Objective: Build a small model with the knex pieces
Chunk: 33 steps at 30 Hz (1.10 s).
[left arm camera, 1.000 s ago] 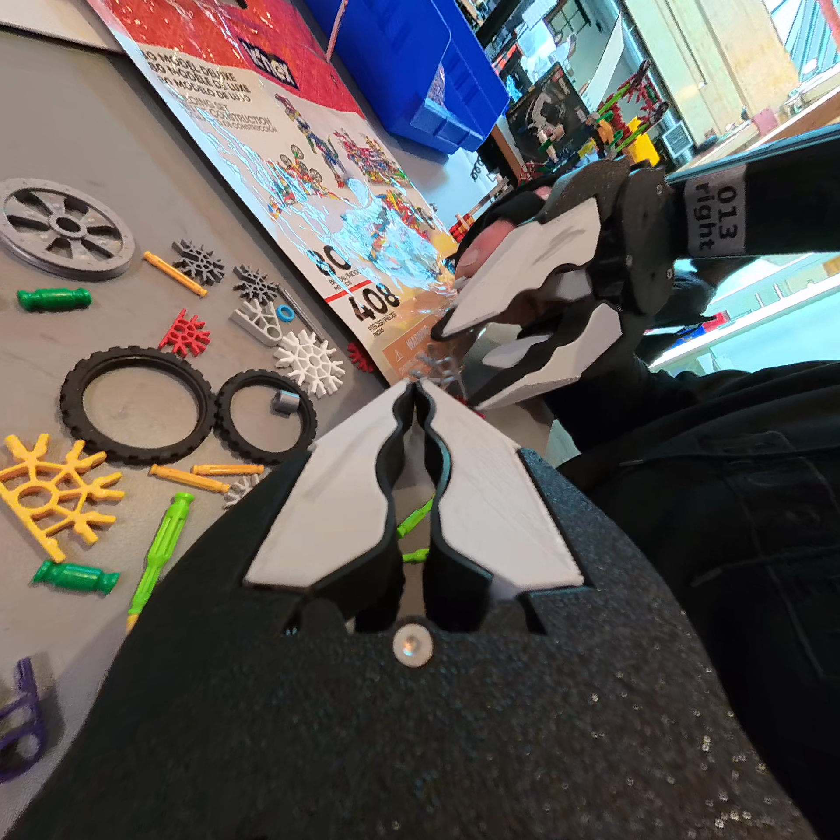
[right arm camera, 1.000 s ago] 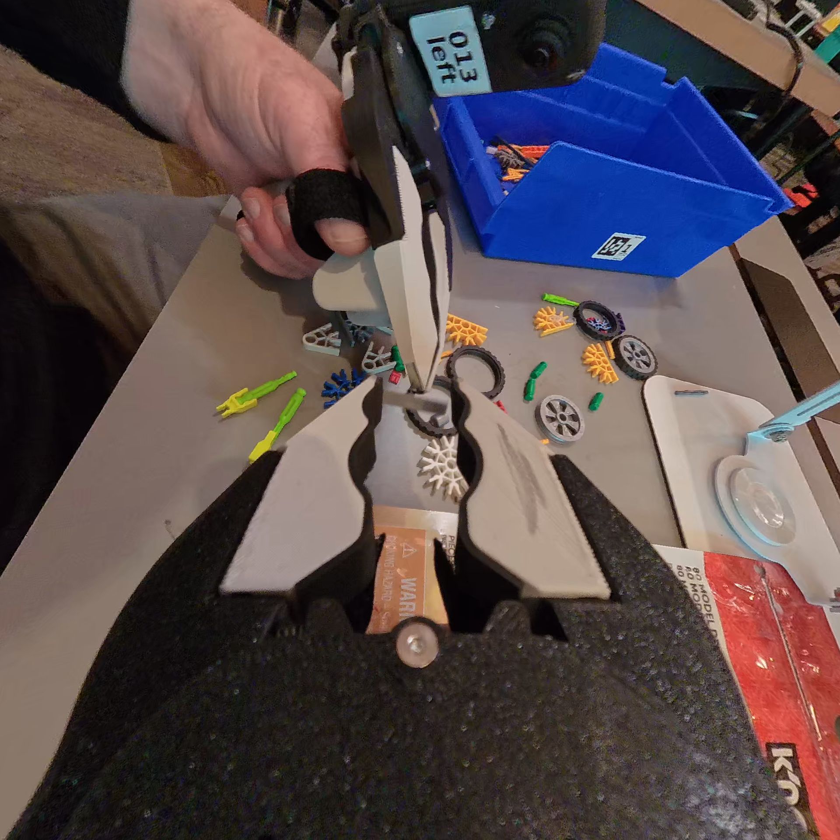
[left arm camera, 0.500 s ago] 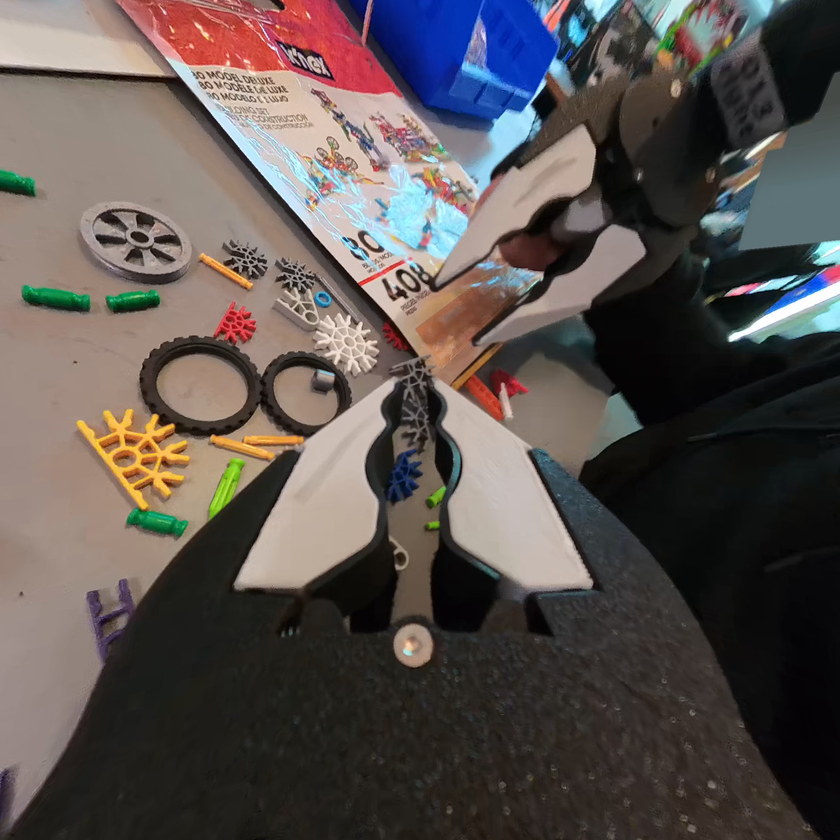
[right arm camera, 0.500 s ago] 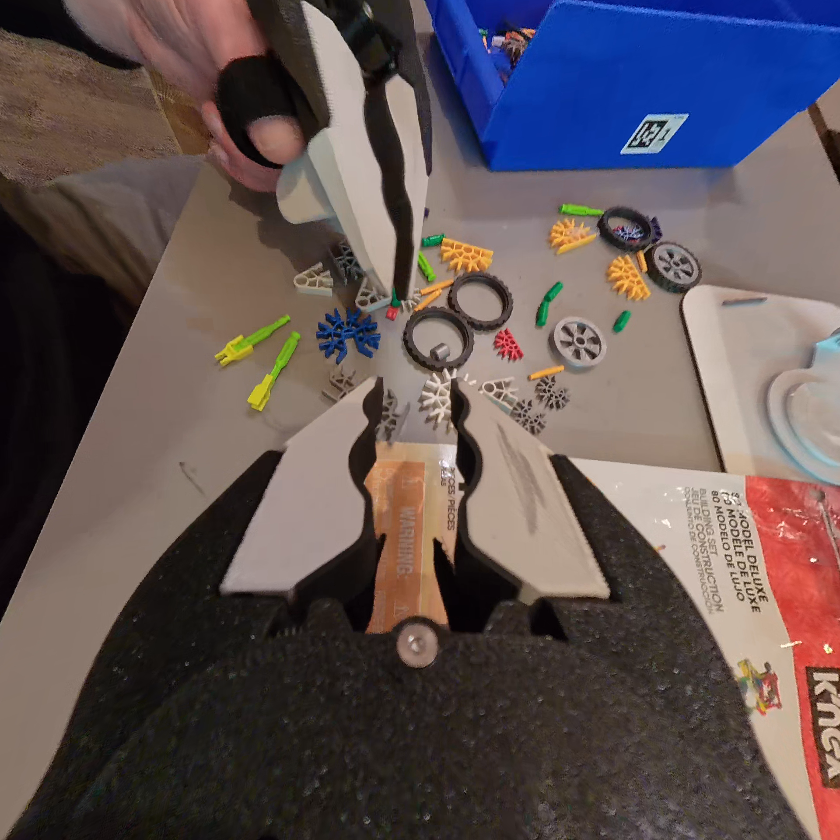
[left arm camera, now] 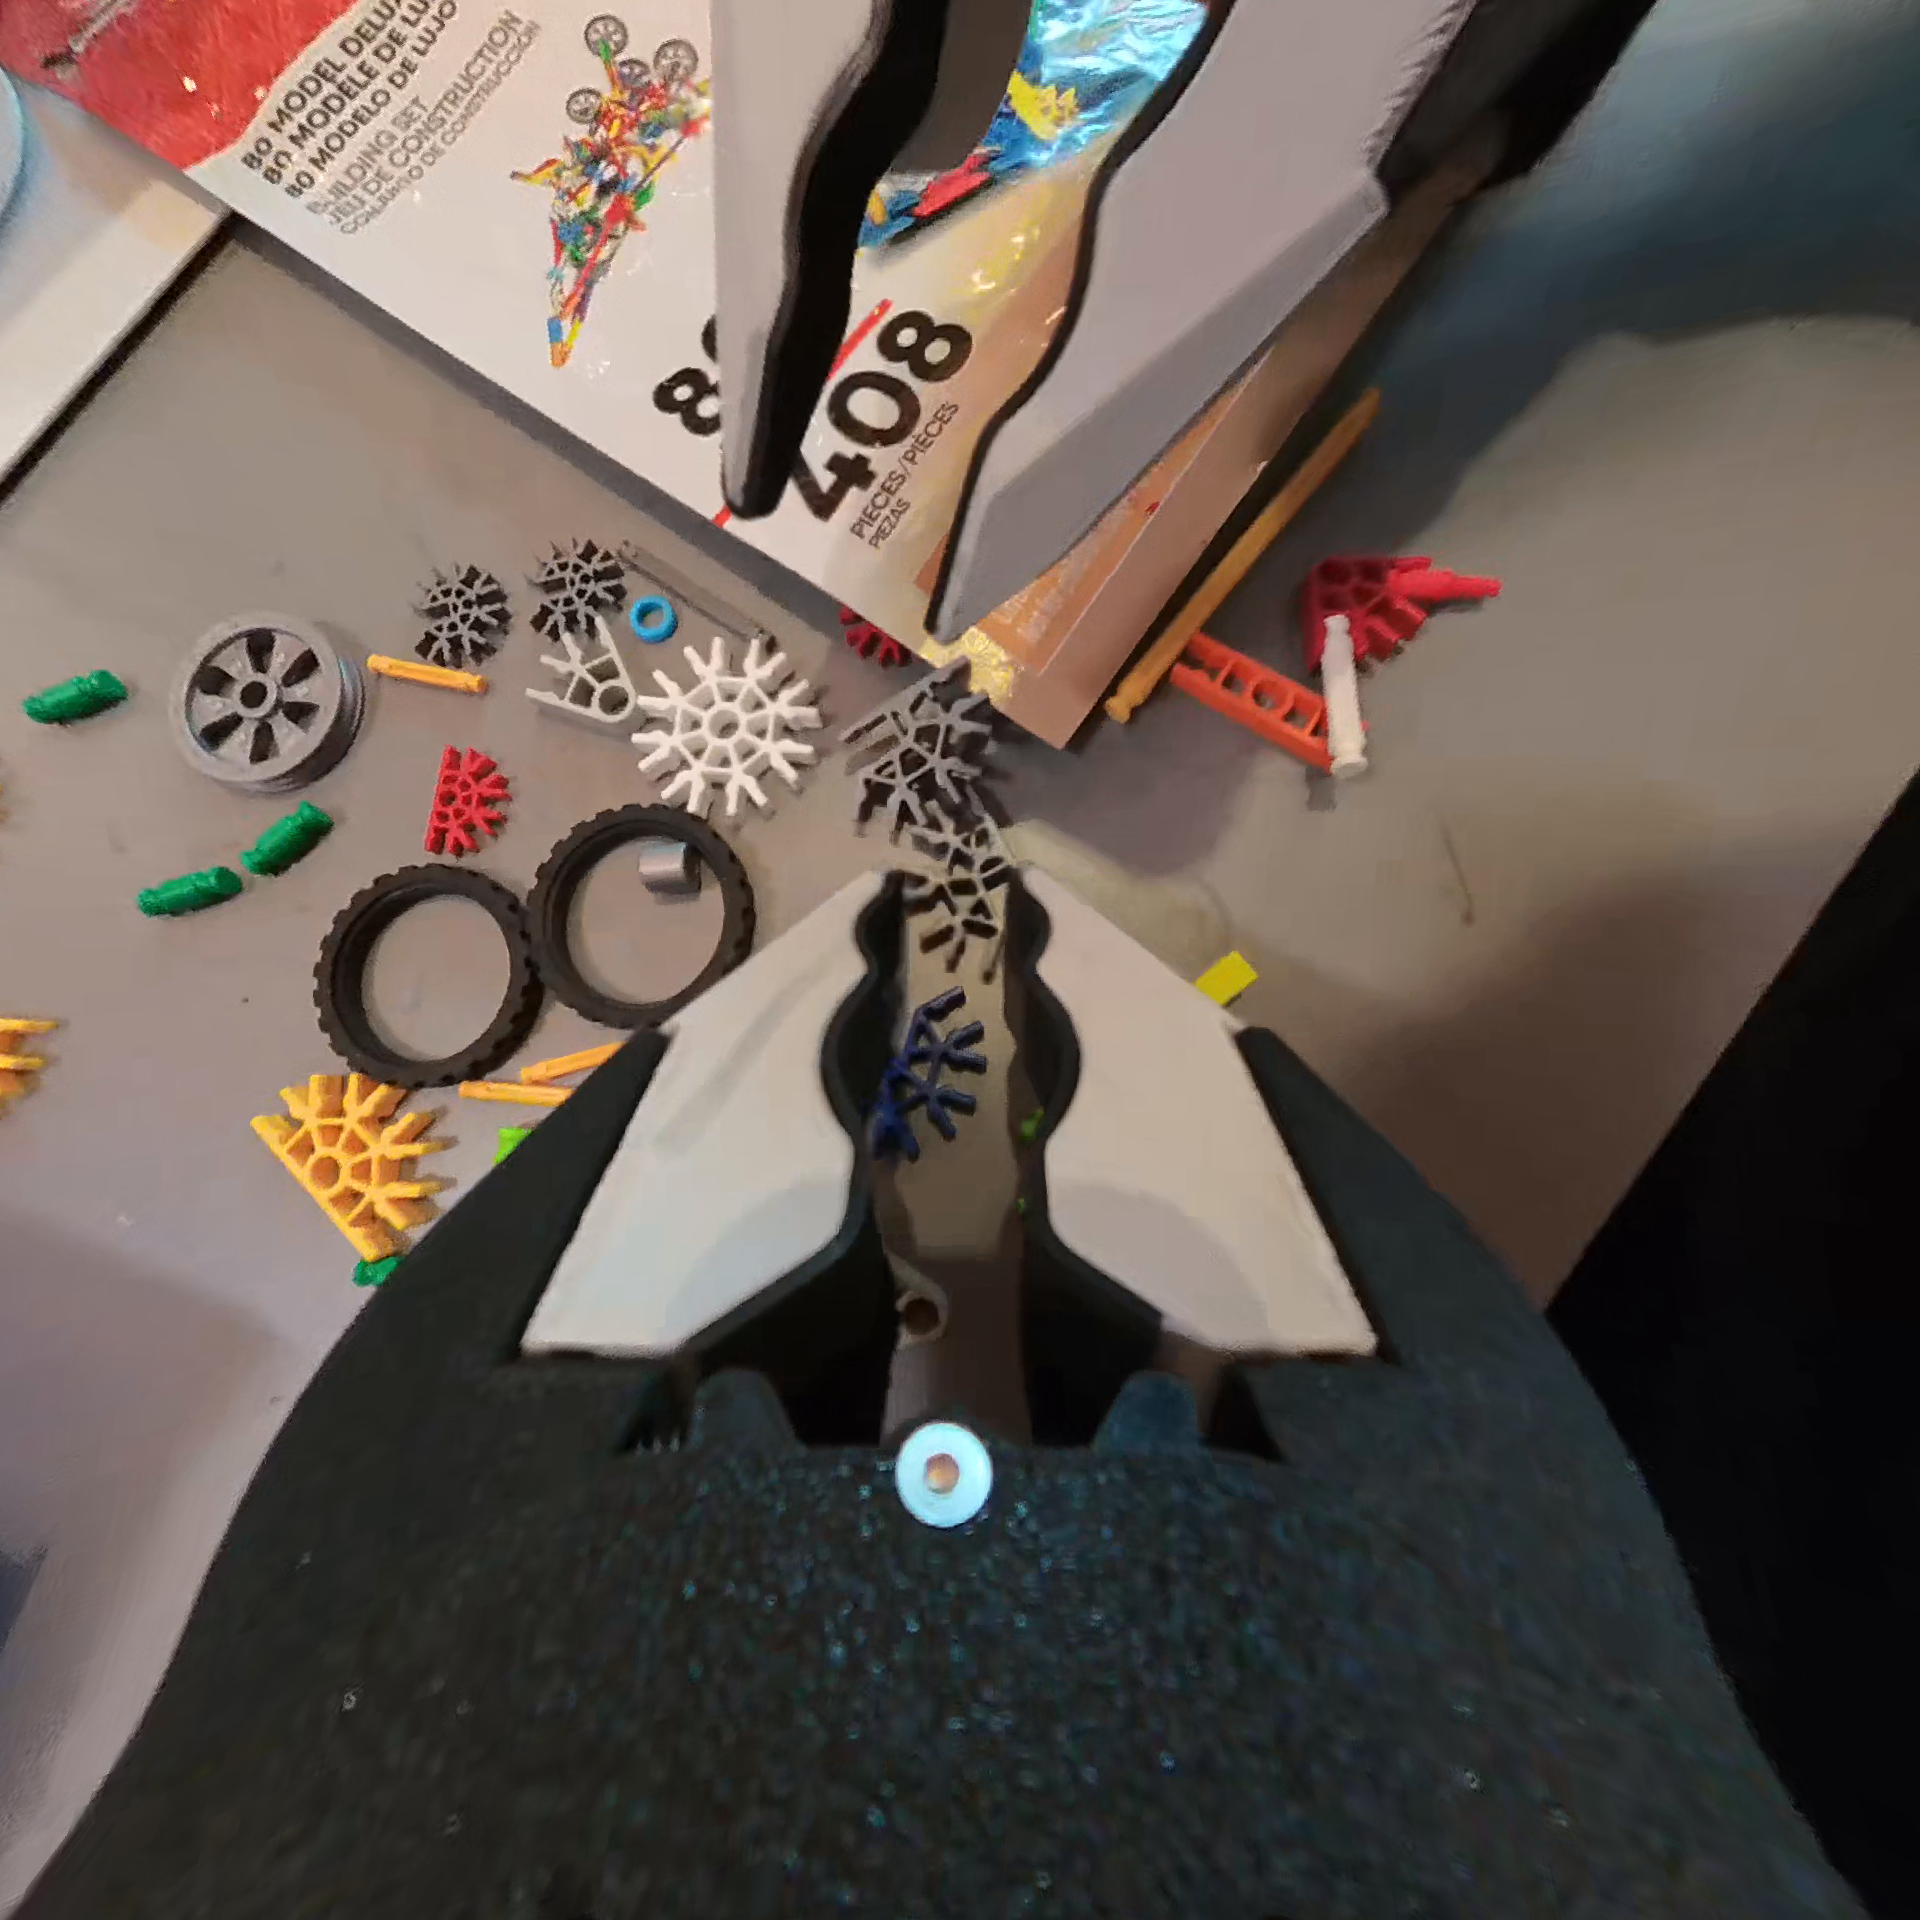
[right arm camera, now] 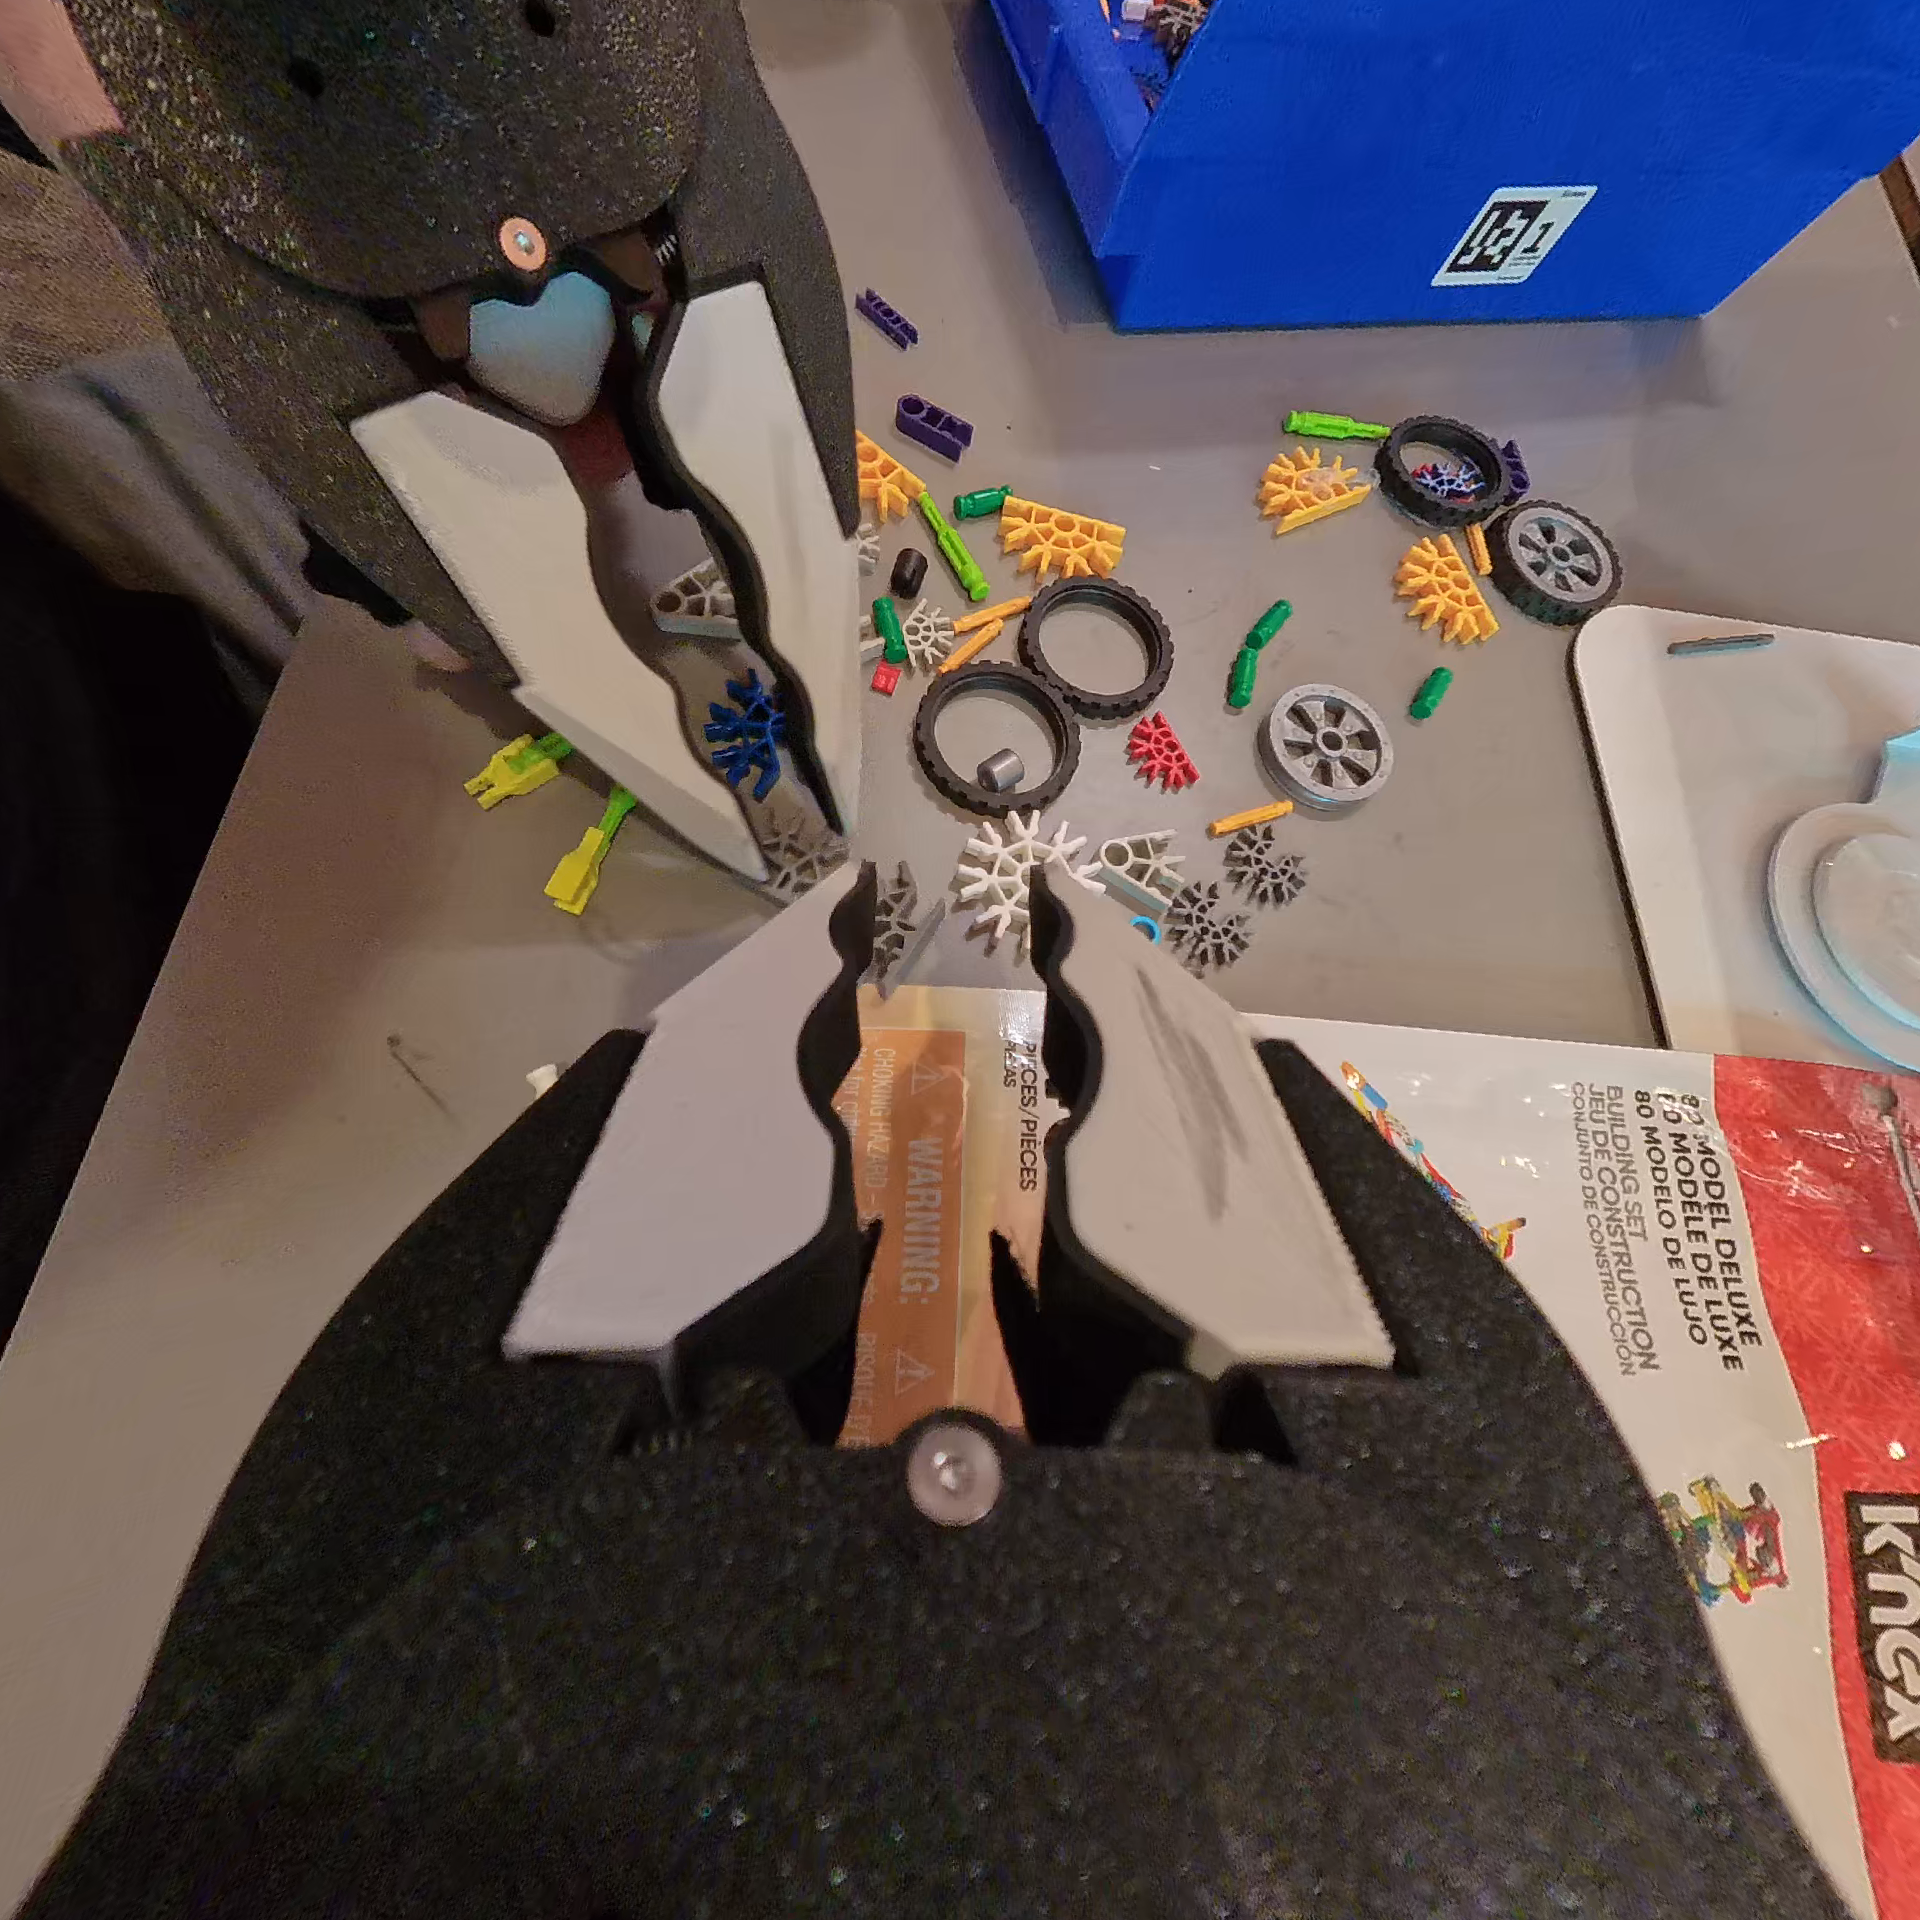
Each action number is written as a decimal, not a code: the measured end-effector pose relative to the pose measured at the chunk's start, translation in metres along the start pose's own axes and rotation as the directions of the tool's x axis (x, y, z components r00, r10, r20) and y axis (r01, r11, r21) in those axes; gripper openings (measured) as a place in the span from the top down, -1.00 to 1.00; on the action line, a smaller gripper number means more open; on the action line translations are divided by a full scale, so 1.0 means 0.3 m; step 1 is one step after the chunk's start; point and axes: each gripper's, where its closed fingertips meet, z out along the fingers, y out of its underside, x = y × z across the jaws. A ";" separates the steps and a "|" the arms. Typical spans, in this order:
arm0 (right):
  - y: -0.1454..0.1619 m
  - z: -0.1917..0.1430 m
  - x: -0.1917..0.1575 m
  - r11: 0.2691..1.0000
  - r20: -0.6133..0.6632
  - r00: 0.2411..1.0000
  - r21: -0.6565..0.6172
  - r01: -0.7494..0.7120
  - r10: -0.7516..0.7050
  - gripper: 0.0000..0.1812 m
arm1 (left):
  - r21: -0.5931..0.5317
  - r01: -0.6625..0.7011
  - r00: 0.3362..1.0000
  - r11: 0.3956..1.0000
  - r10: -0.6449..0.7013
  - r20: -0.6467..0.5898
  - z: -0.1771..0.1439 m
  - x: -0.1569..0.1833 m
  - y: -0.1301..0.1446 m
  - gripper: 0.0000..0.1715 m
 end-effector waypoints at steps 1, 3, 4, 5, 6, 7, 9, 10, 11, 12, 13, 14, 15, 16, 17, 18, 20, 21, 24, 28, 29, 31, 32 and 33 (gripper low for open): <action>0.000 -0.001 0.001 1.000 -0.001 1.000 0.000 0.000 0.000 0.69 | -0.007 -0.017 1.000 1.000 0.017 0.022 0.004 -0.006 0.003 0.84; 0.002 -0.003 0.005 1.000 -0.005 1.000 -0.001 -0.003 0.003 0.69 | -0.004 -0.043 0.999 0.999 0.043 0.033 0.006 -0.005 0.001 0.86; 0.003 -0.004 0.005 1.000 -0.005 1.000 -0.001 -0.005 0.005 0.69 | -0.003 -0.046 0.998 0.999 0.046 0.032 0.006 -0.004 0.001 0.87; 0.003 -0.005 0.005 1.000 -0.004 1.000 -0.001 -0.005 0.005 0.69 | -0.002 -0.055 0.998 0.999 0.055 0.030 0.006 -0.003 0.001 0.90; 0.005 -0.005 0.004 1.000 -0.002 1.000 -0.003 -0.004 0.004 0.69 | 0.001 -0.067 0.997 0.998 0.067 0.035 0.004 -0.004 0.000 1.00; 0.007 -0.005 0.002 1.000 0.001 1.000 -0.006 -0.004 0.004 0.69 | 0.001 -0.077 0.996 0.997 0.077 0.042 0.003 -0.008 0.002 1.00; 0.011 -0.004 0.000 1.000 0.005 1.000 -0.012 0.000 0.000 0.69 | 0.006 -0.088 0.996 0.996 0.088 0.030 0.003 -0.005 0.004 1.00; 0.013 -0.003 -0.003 1.000 0.008 1.000 -0.015 0.002 -0.001 0.69 | 0.005 -0.084 0.996 0.996 0.084 0.026 0.001 -0.006 0.006 1.00; 0.015 -0.002 -0.006 1.000 0.011 1.000 -0.018 0.004 -0.004 0.69 | 0.003 -0.083 0.996 0.997 0.083 0.021 -0.001 -0.007 0.008 1.00; 0.017 -0.001 -0.007 1.000 0.013 1.000 -0.020 0.007 -0.007 0.69 | 0.009 -0.082 0.996 0.997 0.082 0.029 -0.005 -0.014 0.005 1.00; 0.018 0.000 -0.008 1.000 0.014 1.000 -0.022 0.008 -0.007 0.69 | 0.012 -0.076 0.996 0.997 0.075 0.040 -0.010 -0.025 0.002 0.97; 0.018 0.002 -0.010 1.000 0.017 1.000 -0.023 0.008 -0.007 0.69 | 0.014 -0.066 0.997 0.998 0.065 0.039 -0.015 -0.030 0.000 0.90; 0.017 0.003 -0.012 1.000 0.018 1.000 -0.021 0.010 -0.010 0.69 | 0.022 -0.054 0.998 0.998 0.054 0.029 -0.019 -0.030 -0.006 0.84; 0.015 0.004 -0.014 1.000 0.019 1.000 -0.018 0.014 -0.013 0.69 | 0.028 -0.037 0.999 0.999 0.036 0.021 -0.020 -0.030 -0.010 0.77; 0.012 0.005 -0.016 1.000 0.019 1.000 -0.014 0.016 -0.015 0.69 | 0.026 -0.020 1.000 0.999 0.020 0.011 -0.018 -0.028 -0.011 0.67; 0.010 0.007 -0.017 1.000 0.020 1.000 -0.013 0.016 -0.016 0.69 | 0.023 -0.011 1.000 1.000 0.011 0.004 -0.016 -0.026 -0.010 0.63; 0.008 0.009 -0.019 1.000 0.017 1.000 -0.012 0.022 -0.021 0.69 | 0.010 -0.014 1.000 1.000 0.014 0.002 -0.007 -0.026 -0.004 0.61; 0.007 0.011 -0.022 1.000 0.020 1.000 -0.010 0.021 -0.021 0.69 | -0.001 -0.013 1.000 1.000 0.013 -0.001 -0.002 -0.026 0.002 0.59; 0.004 0.016 -0.028 1.000 0.026 0.999 -0.007 0.023 -0.023 0.69 | -0.027 -0.011 1.000 1.000 0.010 -0.012 0.016 -0.021 0.018 0.64; 0.000 0.014 -0.024 1.000 0.028 1.000 0.007 0.010 -0.010 0.69 | -0.023 -0.007 1.000 1.000 0.007 -0.013 0.019 -0.021 0.013 0.74; -0.002 0.013 -0.024 1.000 0.030 1.000 0.010 0.008 -0.008 0.69 | -0.021 -0.010 1.000 1.000 0.010 -0.013 0.020 -0.021 0.012 0.75; -0.003 0.011 -0.021 1.000 0.027 1.000 0.014 0.005 -0.006 0.69 | -0.011 -0.029 0.999 1.000 0.029 -0.014 0.019 -0.021 0.010 0.75; -0.005 0.009 -0.019 1.000 0.027 1.000 0.019 0.002 -0.003 0.69 | -0.005 -0.044 0.999 0.999 0.044 -0.014 0.019 -0.020 0.010 0.75; -0.009 0.007 -0.018 1.000 0.027 1.000 0.026 -0.001 0.000 0.69 | -0.005 -0.042 0.999 0.999 0.042 -0.014 0.017 -0.023 0.012 0.75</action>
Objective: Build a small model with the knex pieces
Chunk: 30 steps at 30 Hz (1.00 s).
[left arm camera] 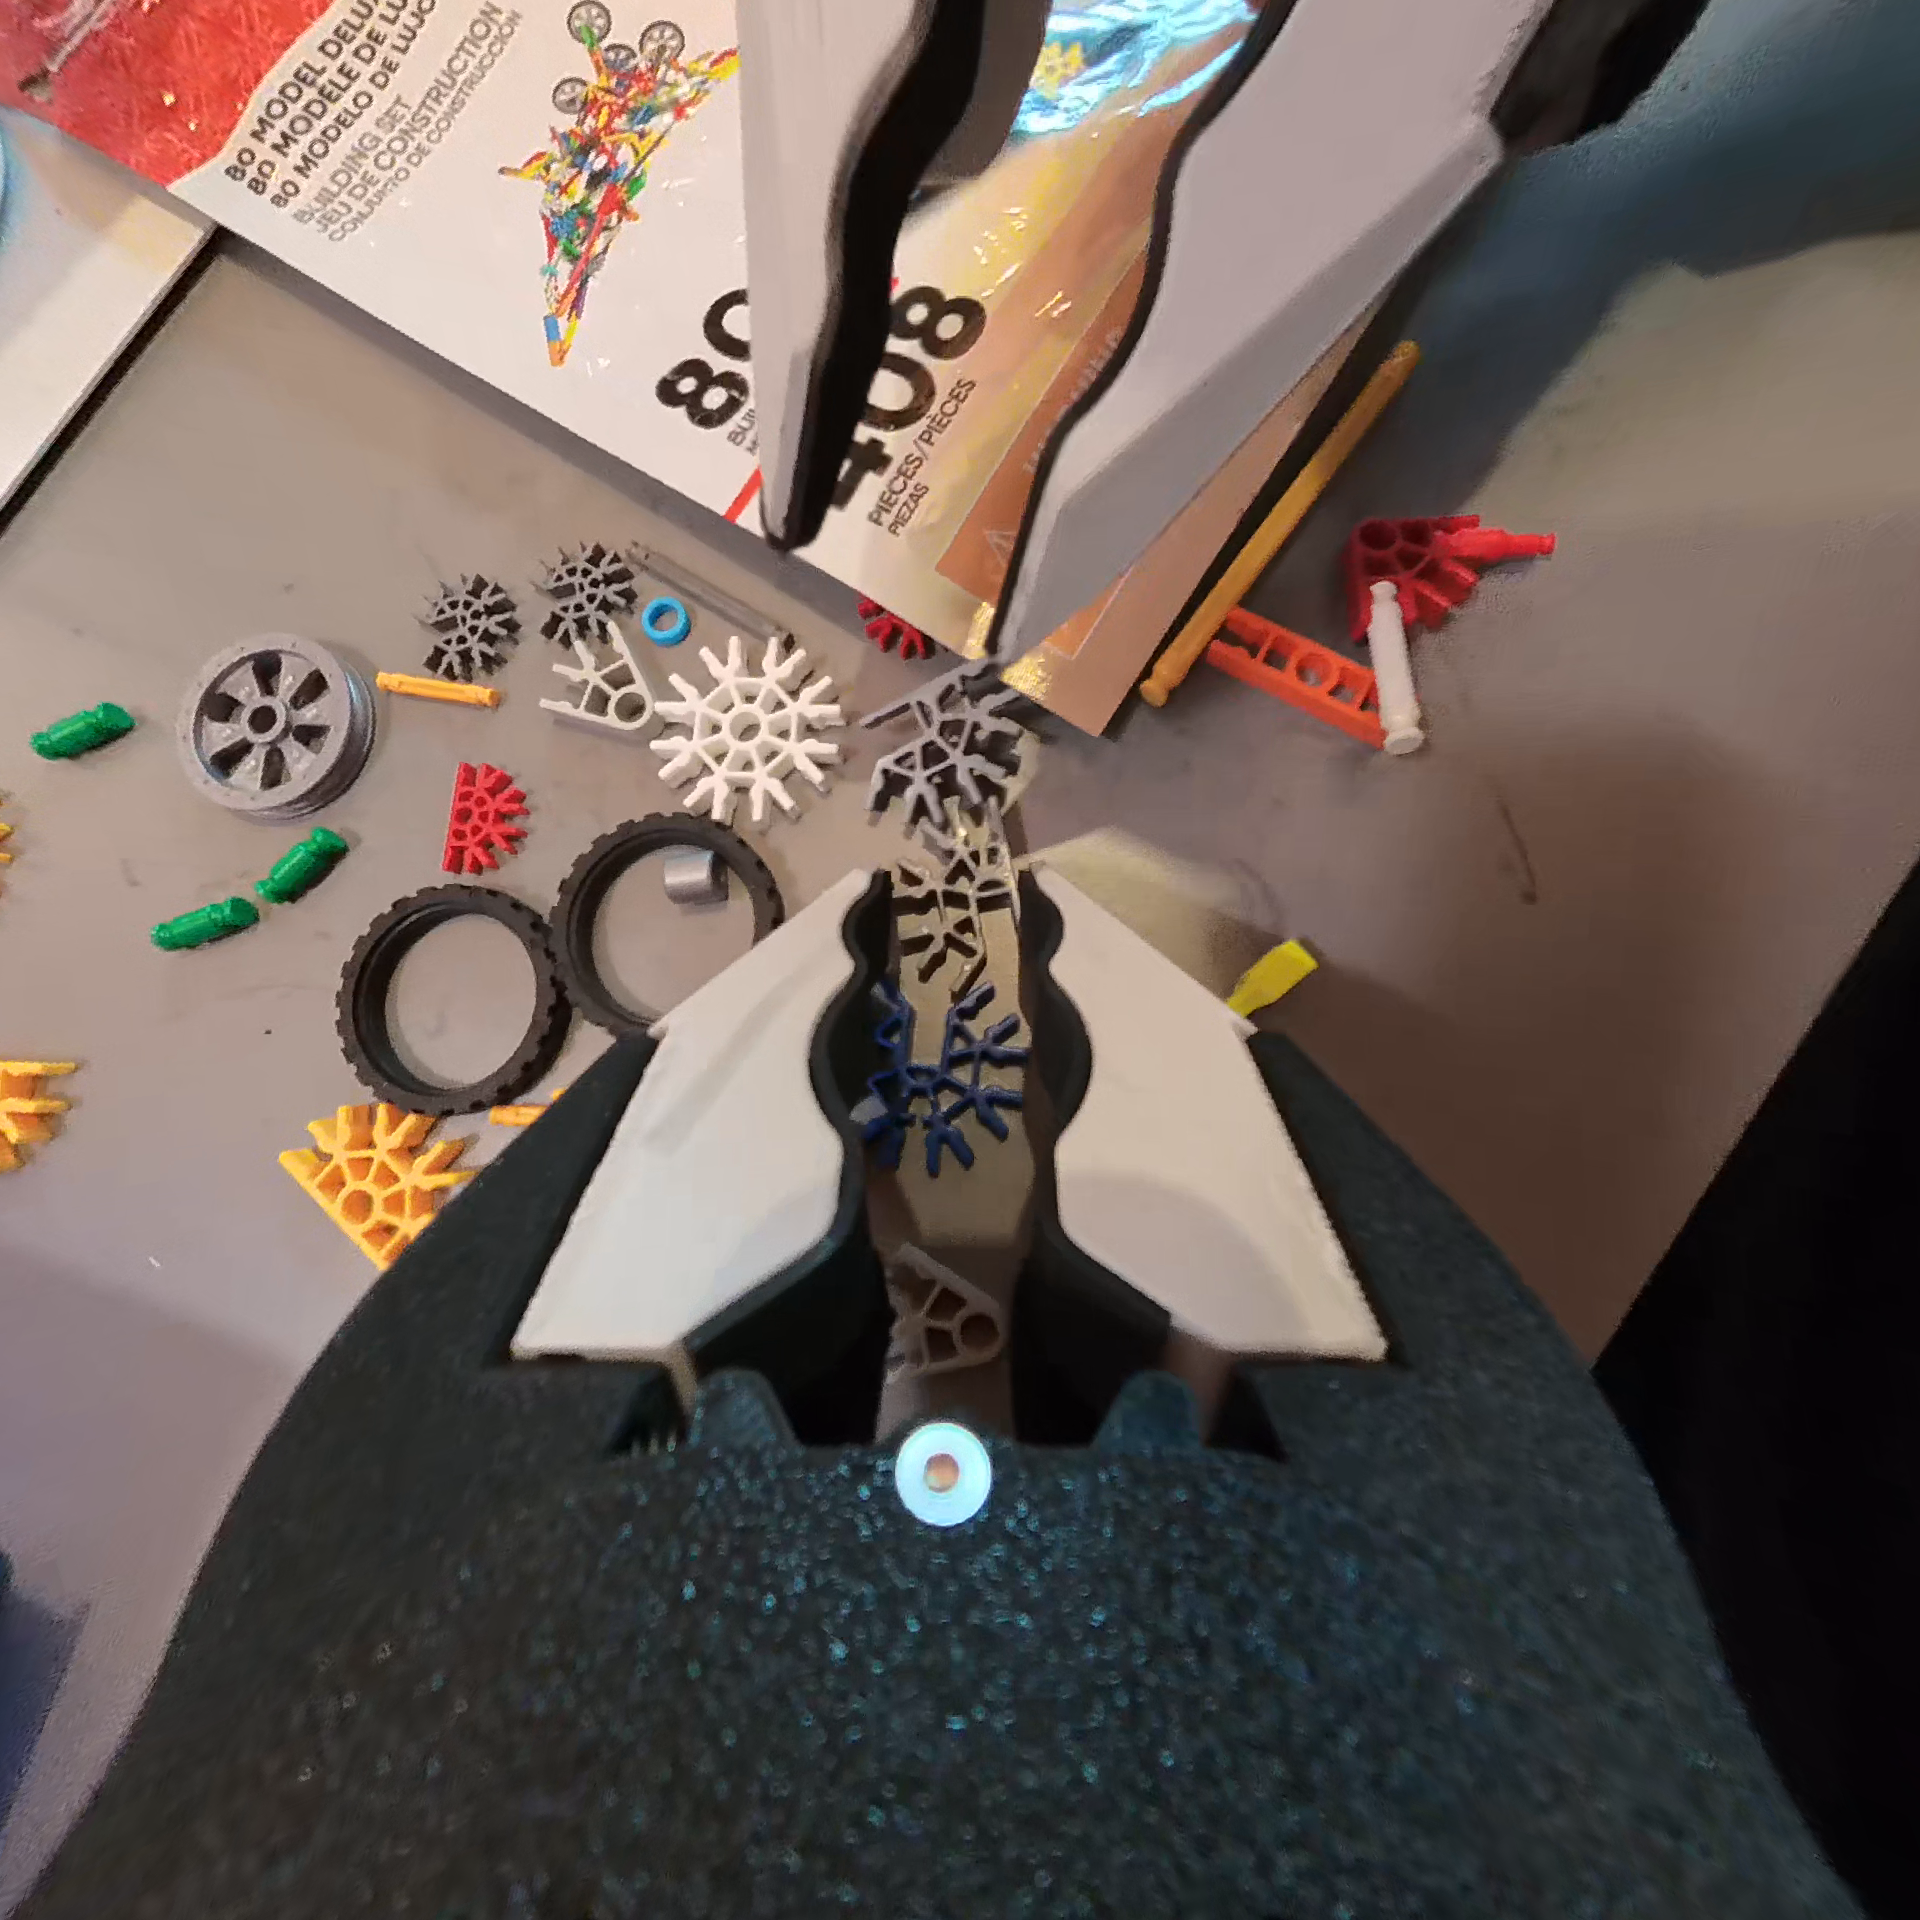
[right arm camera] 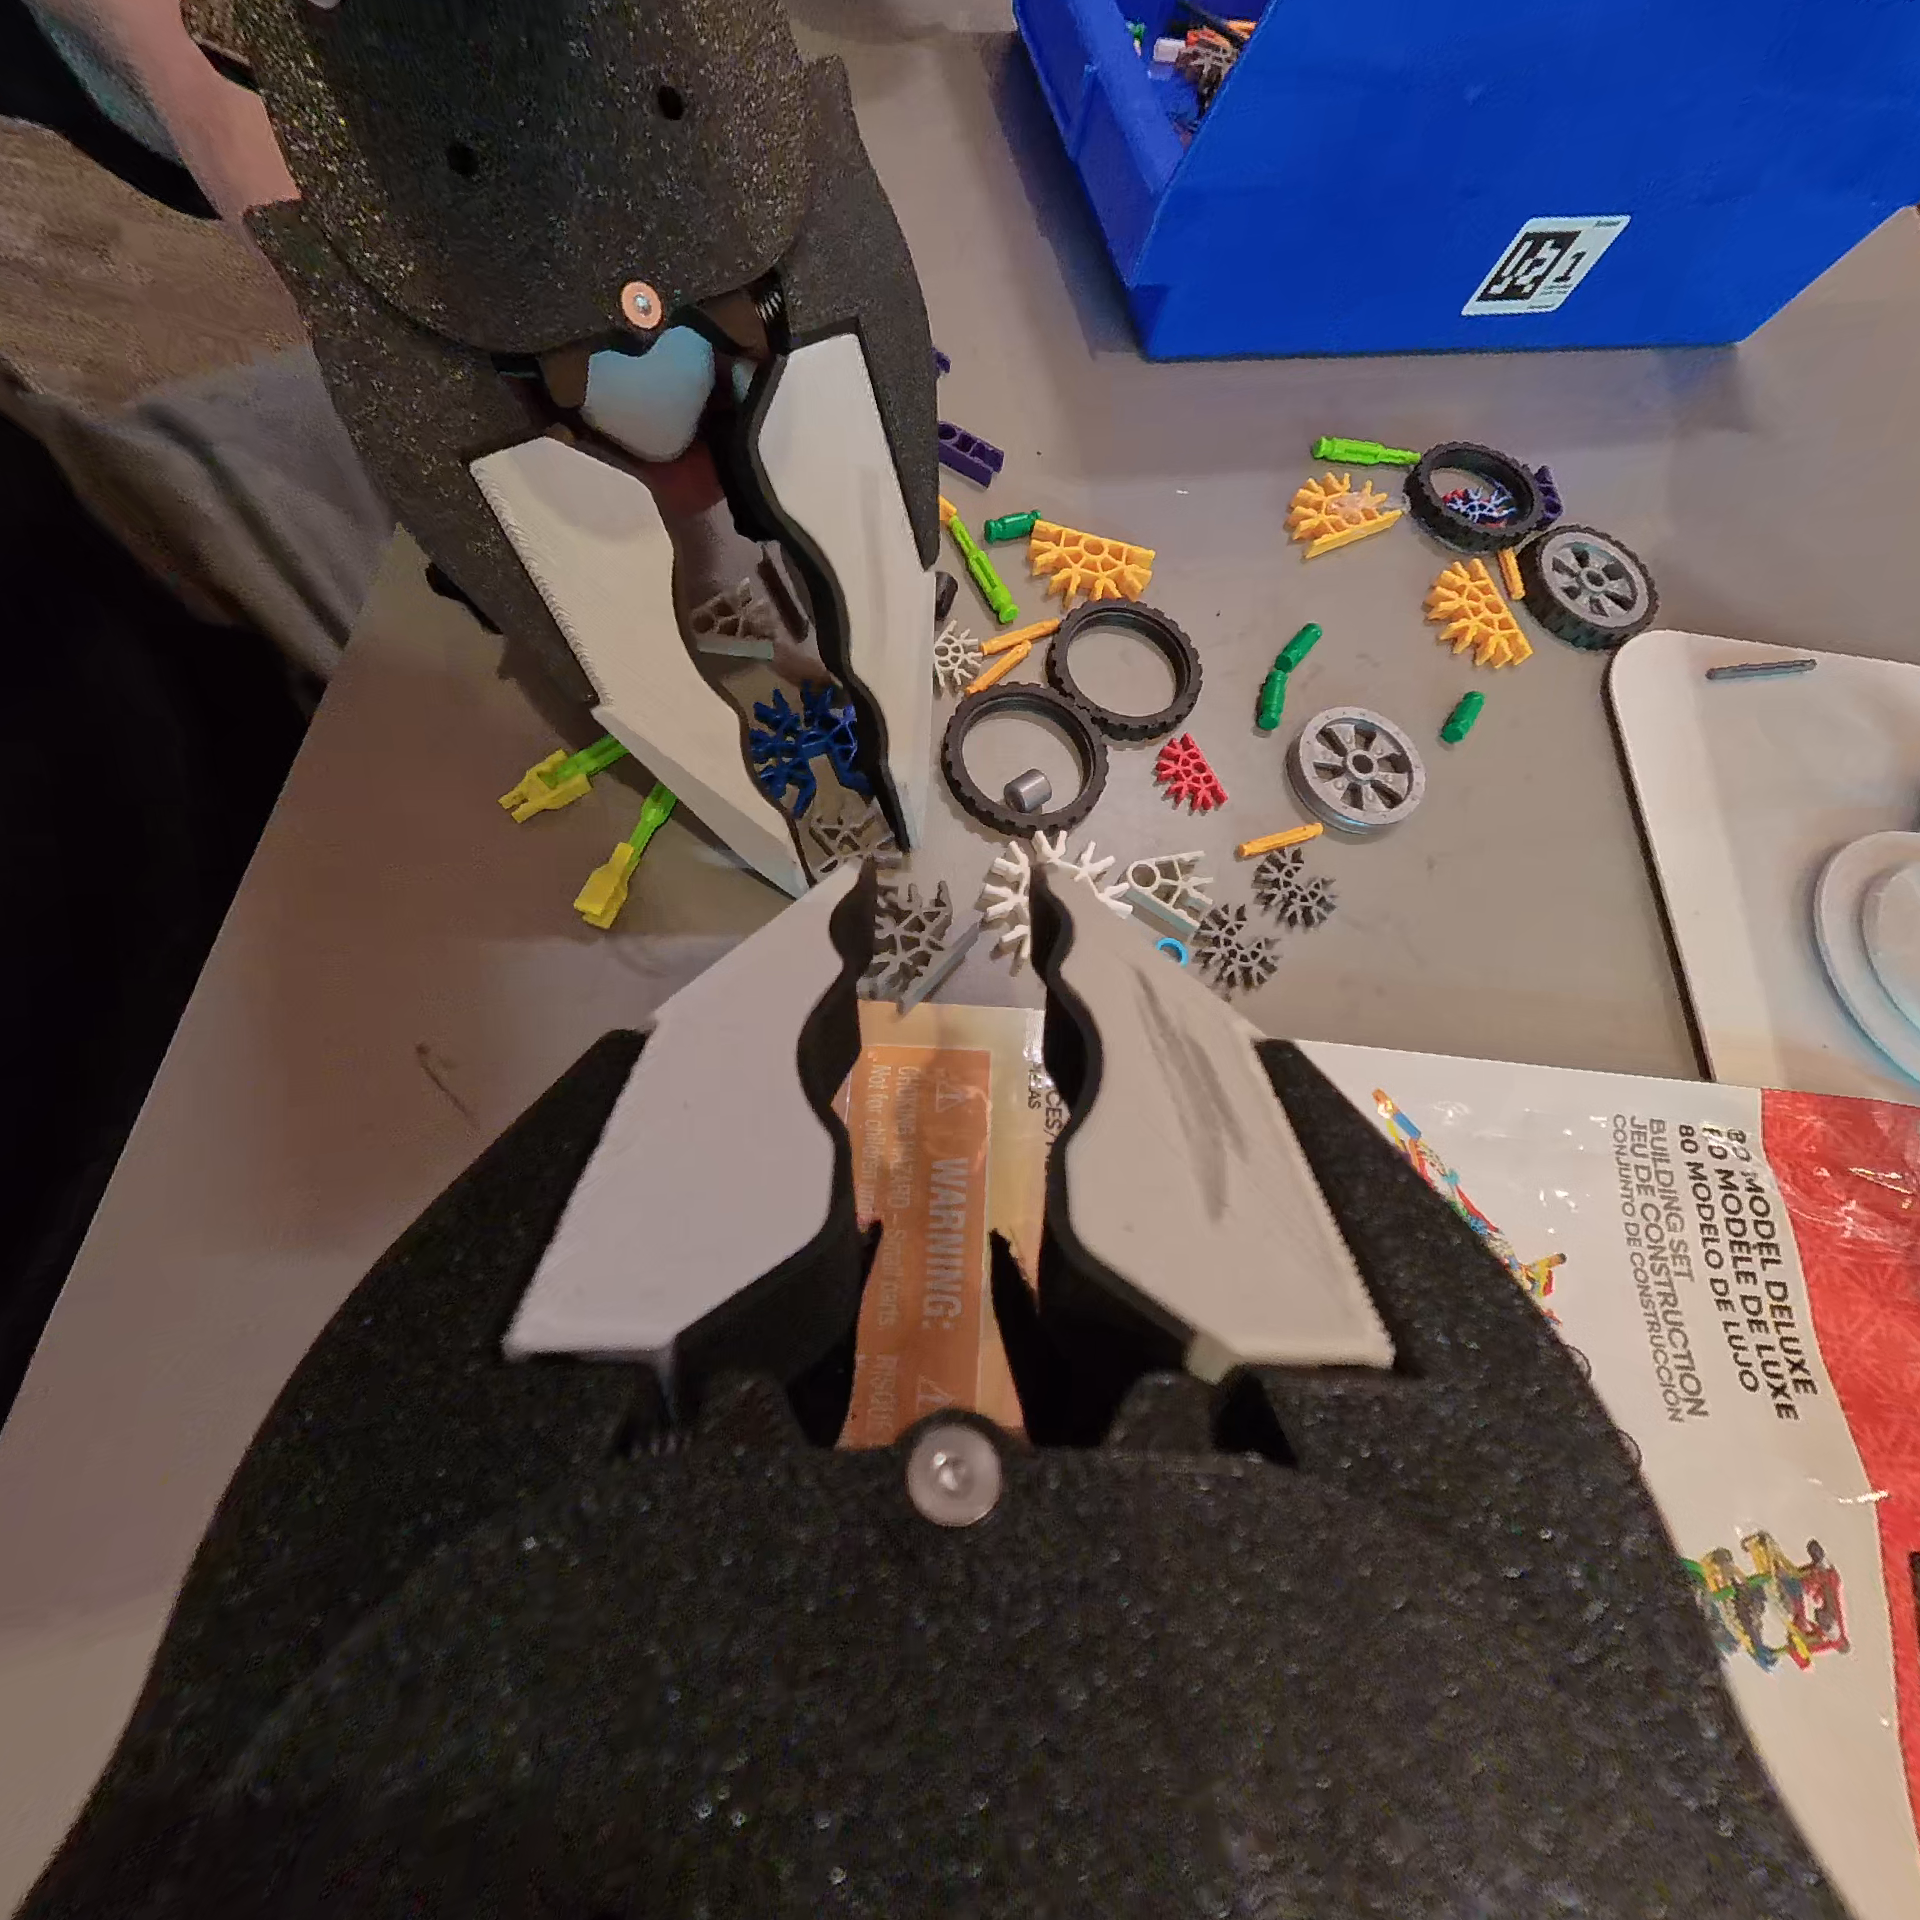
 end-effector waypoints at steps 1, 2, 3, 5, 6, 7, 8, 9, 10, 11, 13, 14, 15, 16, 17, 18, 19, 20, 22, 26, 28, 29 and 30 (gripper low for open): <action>-0.004 -0.001 0.003 1.000 -0.002 1.000 0.008 -0.003 0.003 0.69 | 0.001 0.007 1.000 1.000 -0.007 -0.006 -0.003 -0.002 0.000 0.75; -0.007 -0.003 0.004 1.000 -0.001 1.000 0.014 -0.004 0.004 0.69 | 0.009 0.013 1.000 1.000 -0.013 -0.019 -0.007 -0.003 -0.004 0.75; -0.008 -0.004 0.005 1.000 -0.002 1.000 0.019 -0.005 0.005 0.69 | 0.025 0.012 0.999 1.000 -0.011 -0.033 -0.015 -0.004 -0.012 0.75; -0.012 -0.006 0.008 1.000 -0.002 1.000 0.028 -0.014 0.014 0.69 | 0.054 0.006 0.999 0.999 -0.004 -0.041 -0.036 -0.019 -0.030 0.75; -0.014 -0.007 0.008 0.999 0.003 1.000 0.035 -0.023 0.023 0.69 | 0.083 -0.008 0.999 0.997 0.012 -0.051 -0.050 -0.021 -0.047 0.75; -0.018 -0.008 0.006 0.998 0.013 0.999 0.043 -0.038 0.038 0.69 | 0.106 -0.024 0.998 0.994 0.030 -0.053 -0.064 -0.025 -0.063 0.75; -0.024 -0.009 0.003 0.996 0.031 0.998 0.057 -0.064 0.062 0.69 | 0.122 -0.043 0.998 0.992 0.049 -0.046 -0.074 -0.031 -0.077 0.74; -0.034 -0.010 0.001 0.992 0.053 0.994 0.079 -0.101 0.097 0.69 | 0.148 -0.078 0.995 0.986 0.085 -0.043 -0.084 -0.029 -0.095 0.75; -0.045 -0.012 0.001 0.985 0.074 0.989 0.103 -0.138 0.131 0.69 | 0.166 -0.127 0.990 0.978 0.135 -0.032 -0.091 -0.026 -0.110 0.74; -0.054 -0.015 0.003 0.978 0.090 0.983 0.122 -0.169 0.159 0.69 | 0.159 -0.179 0.983 0.971 0.181 0.002 -0.091 -0.035 -0.117 0.74; -0.061 -0.019 0.013 0.965 0.107 0.973 0.145 -0.217 0.203 0.69 | 0.155 -0.286 0.958 0.946 0.282 0.045 -0.088 -0.040 -0.131 0.74; -0.064 -0.022 0.020 0.960 0.108 0.970 0.155 -0.235 0.220 0.69 | 0.165 -0.324 0.946 0.932 0.319 0.054 -0.088 -0.037 -0.142 0.74; -0.066 -0.024 0.027 0.953 0.110 0.965 0.162 -0.255 0.240 0.69 | 0.170 -0.348 0.938 0.922 0.341 0.066 -0.087 -0.040 -0.152 0.74; -0.067 -0.027 0.034 0.946 0.114 0.959 0.166 -0.278 0.261 0.69 | 0.178 -0.370 0.929 0.912 0.363 0.073 -0.086 -0.042 -0.161 0.74; -0.066 -0.028 0.041 0.940 0.113 0.954 0.170 -0.295 0.279 0.69 | 0.191 -0.394 0.919 0.899 0.387 0.074 -0.088 -0.039 -0.171 0.74; -0.063 -0.029 0.050 0.936 0.108 0.950 0.171 -0.308 0.293 0.69 | 0.200 -0.417 0.909 0.887 0.409 0.081 -0.089 -0.039 -0.181 0.74; -0.058 -0.028 0.055 0.932 0.107 0.946 0.168 -0.321 0.307 0.69 | 0.199 -0.434 0.901 0.878 0.423 0.100 -0.088 -0.048 -0.190 0.74; -0.054 -0.027 0.057 0.928 0.112 0.941 0.163 -0.336 0.321 0.69 | 0.201 -0.449 0.893 0.871 0.435 0.114 -0.088 -0.054 -0.199 0.74; -0.049 -0.023 0.060 0.918 0.123 0.930 0.160 -0.364 0.347 0.69 | 0.217 -0.477 0.879 0.852 0.459 0.132 -0.090 -0.057 -0.218 0.74; -0.047 -0.017 0.059 0.900 0.149 0.911 0.159 -0.406 0.385 0.67 | 0.207 -0.529 0.848 0.823 0.504 0.164 -0.081 -0.068 -0.232 0.74; -0.042 -0.017 0.064 0.897 0.147 0.907 0.155 -0.414 0.394 0.67 | 0.202 -0.546 0.837 0.813 0.519 0.172 -0.076 -0.072 -0.234 0.74; -0.040 -0.017 0.064 0.895 0.150 0.905 0.152 -0.420 0.399 0.67 | 0.201 -0.557 0.830 0.806 0.529 0.175 -0.075 -0.071 -0.236 0.74; -0.039 -0.016 0.065 0.893 0.151 0.903 0.152 -0.424 0.403 0.67 | 0.199 -0.568 0.822 0.799 0.540 0.181 -0.074 -0.070 -0.239 0.74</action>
